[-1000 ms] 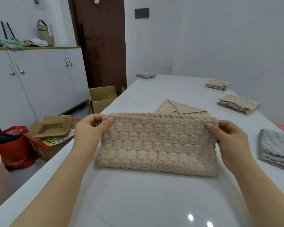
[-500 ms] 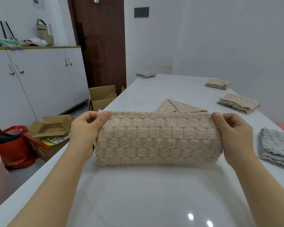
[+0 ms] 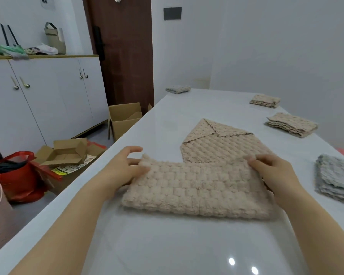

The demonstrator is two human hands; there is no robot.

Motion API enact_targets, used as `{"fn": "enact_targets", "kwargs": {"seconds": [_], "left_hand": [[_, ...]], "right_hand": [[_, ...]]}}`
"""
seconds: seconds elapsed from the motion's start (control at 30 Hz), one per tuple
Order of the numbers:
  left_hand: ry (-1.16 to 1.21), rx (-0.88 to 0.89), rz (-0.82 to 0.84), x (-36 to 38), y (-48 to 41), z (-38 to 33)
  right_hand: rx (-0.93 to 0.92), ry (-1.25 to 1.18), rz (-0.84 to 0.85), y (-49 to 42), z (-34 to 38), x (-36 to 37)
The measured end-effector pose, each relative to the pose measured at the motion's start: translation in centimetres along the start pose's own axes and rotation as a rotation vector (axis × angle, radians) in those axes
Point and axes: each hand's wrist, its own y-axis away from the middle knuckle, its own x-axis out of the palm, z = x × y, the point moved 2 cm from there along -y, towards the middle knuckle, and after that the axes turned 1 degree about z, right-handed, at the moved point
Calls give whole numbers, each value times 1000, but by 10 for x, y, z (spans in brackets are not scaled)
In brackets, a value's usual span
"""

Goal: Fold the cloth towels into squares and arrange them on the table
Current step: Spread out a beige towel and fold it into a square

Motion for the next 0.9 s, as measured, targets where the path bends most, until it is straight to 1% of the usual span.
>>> {"fn": "enact_targets", "kwargs": {"seconds": [0.03, 0.07, 0.1, 0.17, 0.27, 0.4, 0.43, 0.47, 0.53, 0.6, 0.63, 0.7, 0.77, 0.9], "left_hand": [[-113, 52, 32, 2, 1, -1], [-194, 105, 30, 5, 1, -2], [-217, 151, 10, 7, 1, -4], [-159, 206, -48, 9, 3, -6], [-114, 219, -111, 8, 3, -3], [-60, 216, -96, 13, 4, 1], [-100, 220, -114, 14, 2, 2], [-185, 226, -140, 14, 1, 3], [-382, 233, -162, 16, -2, 6], [-460, 228, -166, 16, -3, 7], [-471, 224, -171, 16, -3, 7], [-499, 223, -187, 17, -2, 6], [-523, 210, -194, 17, -2, 6], [-609, 223, -264, 22, 3, 3]], "right_hand": [[-56, 40, -18, 0, 0, 1], [-104, 67, -41, -2, -1, 0], [-137, 78, -67, -3, 0, 0], [-166, 62, -104, -6, 0, -2], [-184, 41, -118, -5, -1, -4], [-249, 63, -144, -1, 6, -5], [-252, 76, -145, -1, 6, -7], [-235, 116, -123, -1, 4, -6], [-144, 257, -2, -2, -1, -3], [-22, 382, 132, 0, -6, 1], [15, 432, 169, 1, -7, 2], [36, 526, 193, 0, -7, 1], [13, 594, 190, -1, -7, 0], [-102, 552, 114, 1, -3, -1]]}}
